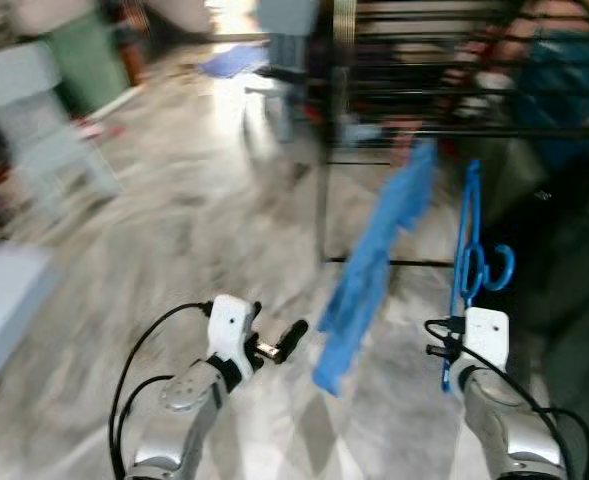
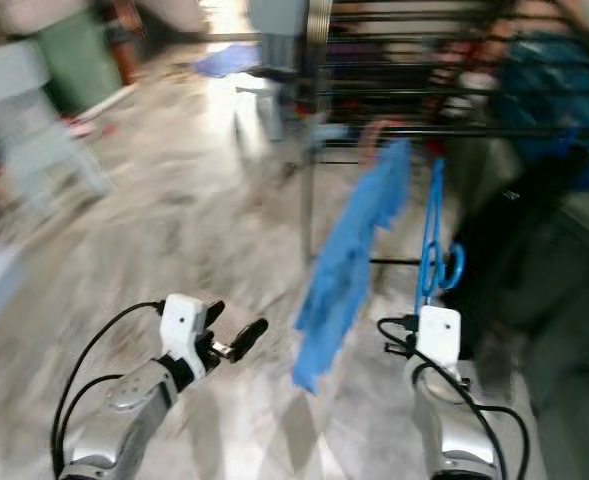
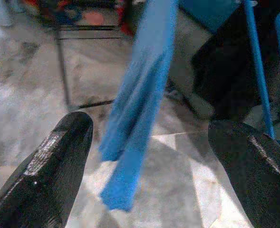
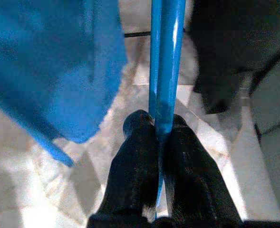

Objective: Hang hanger

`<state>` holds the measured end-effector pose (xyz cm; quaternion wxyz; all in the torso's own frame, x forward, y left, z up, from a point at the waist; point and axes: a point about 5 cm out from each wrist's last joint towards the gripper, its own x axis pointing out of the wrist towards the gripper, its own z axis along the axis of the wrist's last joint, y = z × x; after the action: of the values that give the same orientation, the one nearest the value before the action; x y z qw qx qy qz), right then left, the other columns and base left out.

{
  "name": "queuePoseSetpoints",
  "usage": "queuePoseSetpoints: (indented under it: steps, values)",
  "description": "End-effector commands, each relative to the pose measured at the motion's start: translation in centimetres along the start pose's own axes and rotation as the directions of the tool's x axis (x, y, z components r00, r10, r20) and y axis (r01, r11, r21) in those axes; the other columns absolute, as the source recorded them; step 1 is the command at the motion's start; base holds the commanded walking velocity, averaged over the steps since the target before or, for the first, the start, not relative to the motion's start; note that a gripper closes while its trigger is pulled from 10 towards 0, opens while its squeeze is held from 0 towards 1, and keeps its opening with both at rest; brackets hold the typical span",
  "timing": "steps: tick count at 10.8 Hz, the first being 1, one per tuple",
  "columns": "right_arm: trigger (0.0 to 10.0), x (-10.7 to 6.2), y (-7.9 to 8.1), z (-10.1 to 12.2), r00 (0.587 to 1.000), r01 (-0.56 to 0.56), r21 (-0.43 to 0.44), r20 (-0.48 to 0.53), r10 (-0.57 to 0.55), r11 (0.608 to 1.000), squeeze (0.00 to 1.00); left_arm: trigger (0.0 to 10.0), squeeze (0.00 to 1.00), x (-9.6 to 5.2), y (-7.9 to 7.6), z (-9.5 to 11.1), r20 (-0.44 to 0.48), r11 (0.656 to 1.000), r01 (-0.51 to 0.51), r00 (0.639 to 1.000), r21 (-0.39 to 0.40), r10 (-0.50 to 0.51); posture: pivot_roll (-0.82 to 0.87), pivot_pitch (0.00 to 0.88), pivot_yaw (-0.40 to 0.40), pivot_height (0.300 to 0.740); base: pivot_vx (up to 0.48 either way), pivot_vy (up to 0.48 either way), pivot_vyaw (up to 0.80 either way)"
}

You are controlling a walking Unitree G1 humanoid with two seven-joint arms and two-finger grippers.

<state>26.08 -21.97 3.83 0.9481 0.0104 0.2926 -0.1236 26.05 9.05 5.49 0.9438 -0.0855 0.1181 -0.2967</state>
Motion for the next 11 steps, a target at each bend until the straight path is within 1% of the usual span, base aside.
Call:
queuePoseSetpoints:
  steps: [1, 2, 4, 6, 7, 8, 9, 11]
  values:
    - [10.0, 0.31, -0.64, 0.39, 1.000, 0.022, 0.008, -0.007, -0.022, 1.000, 0.00, 10.0, 0.00, 0.28, -0.53, -0.01, -0.003, 1.000, 0.018, 1.000, 0.006, -0.018, -0.11, 0.098, 0.029, 0.740, 0.435, 0.000, 0.00]
    - [10.0, 0.38, -0.74, 0.66, 0.999, 0.033, 0.011, 0.000, -0.033, 0.999, 0.00, 10.0, 0.00, 0.28, -0.50, -0.01, -0.004, 1.000, 0.017, 1.000, 0.007, -0.017, -0.11, 0.098, 0.029, 0.740, 0.435, 0.000, 0.00]
    - [10.0, 0.54, -0.74, 0.63, 1.000, 0.019, 0.001, -0.012, -0.019, 1.000, 0.00, 10.0, 0.00, 0.30, -0.43, -0.06, -0.007, 1.000, 0.014, 1.000, 0.010, -0.014, -0.11, 0.094, 0.028, 0.740, 0.433, 0.000, 0.00]
    - [10.0, 0.74, -0.26, 0.33, 0.996, -0.074, -0.035, -0.059, 0.072, 0.997, 0.00, 10.0, 0.00, 0.37, -0.39, -0.09, -0.005, 1.000, 0.011, 1.000, 0.005, -0.011, -0.11, 0.092, 0.028, 0.740, 0.433, 0.000, 0.00]
    - [10.0, 0.75, -0.15, 0.47, 0.995, -0.090, -0.054, -0.057, 0.087, 0.995, 0.00, 10.0, 0.00, 0.44, -0.42, -0.07, -0.003, 1.000, 0.010, 1.000, 0.009, -0.010, -0.11, 0.090, 0.025, 0.740, 0.405, 0.000, 0.00]
    - [10.0, 0.81, -0.26, 0.71, 0.995, -0.087, -0.057, -0.050, 0.085, 0.995, 0.00, 10.0, 0.00, 0.50, -0.38, -0.04, -0.006, 1.000, 0.002, 1.000, 0.026, -0.001, -0.11, 0.087, 0.023, 0.740, 0.000, 0.000, 0.00]
    - [10.0, 0.84, -0.30, 0.98, 0.995, -0.096, -0.078, -0.041, 0.093, 0.992, 0.00, 10.0, 0.00, 0.51, -0.35, -0.10, -0.003, 1.000, -0.004, 1.000, 0.015, 0.004, -0.11, 0.087, 0.022, 0.740, 0.000, 0.000, 0.00]
    - [10.0, 0.72, -0.21, 1.01, 0.995, -0.102, -0.106, -0.034, 0.099, 0.989, 0.00, 10.0, 0.00, 0.43, -0.27, -0.25, -0.010, 1.000, -0.007, 1.000, 0.019, 0.007, -0.11, 0.082, 0.020, 0.740, 0.000, 0.000, 0.00]
